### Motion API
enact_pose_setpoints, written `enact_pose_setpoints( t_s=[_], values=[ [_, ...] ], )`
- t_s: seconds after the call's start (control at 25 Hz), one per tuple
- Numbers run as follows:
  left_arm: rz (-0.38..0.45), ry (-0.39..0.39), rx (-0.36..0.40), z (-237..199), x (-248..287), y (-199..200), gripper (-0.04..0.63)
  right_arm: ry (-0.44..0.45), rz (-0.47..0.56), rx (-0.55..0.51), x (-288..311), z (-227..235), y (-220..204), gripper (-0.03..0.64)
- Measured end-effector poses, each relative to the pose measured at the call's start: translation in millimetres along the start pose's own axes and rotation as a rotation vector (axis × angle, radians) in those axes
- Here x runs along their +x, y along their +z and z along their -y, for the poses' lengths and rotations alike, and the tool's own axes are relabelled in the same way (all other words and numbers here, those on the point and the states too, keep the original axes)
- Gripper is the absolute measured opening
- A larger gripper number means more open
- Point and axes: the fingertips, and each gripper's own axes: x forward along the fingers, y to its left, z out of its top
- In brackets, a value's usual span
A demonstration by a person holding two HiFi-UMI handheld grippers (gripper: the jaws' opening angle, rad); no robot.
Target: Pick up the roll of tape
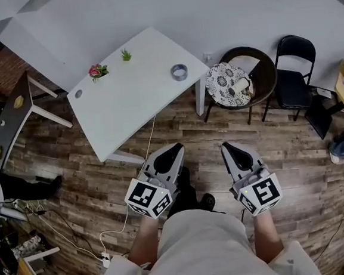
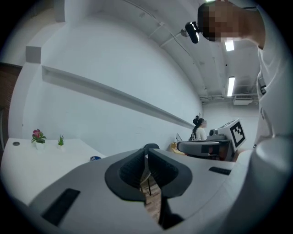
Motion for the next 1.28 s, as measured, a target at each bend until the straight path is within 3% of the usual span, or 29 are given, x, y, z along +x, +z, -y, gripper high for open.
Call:
enact_pose_setpoints(
  t_s=[0.24,0.44,0.92,1.28],
  values=[
    [0.002,-0.038,0.021,-31,29,15,0.032,-0.019,-0.004,0.001,39,20,13,0.028],
    [-0.003,-0.056,0.03,-62,47,25,0.083,-0.033,-0.006,0.007,72,33,21,0.051],
    [-0.006,-0.102,0.039,-125,65,39,0.123,-0.063,-0.018,0.014,137,35,31,0.086],
    [-0.024,-0.139,0.04,-149,71,37,0.135,-0.086,-0.049,0.023,164,31,27,0.13]
  ],
)
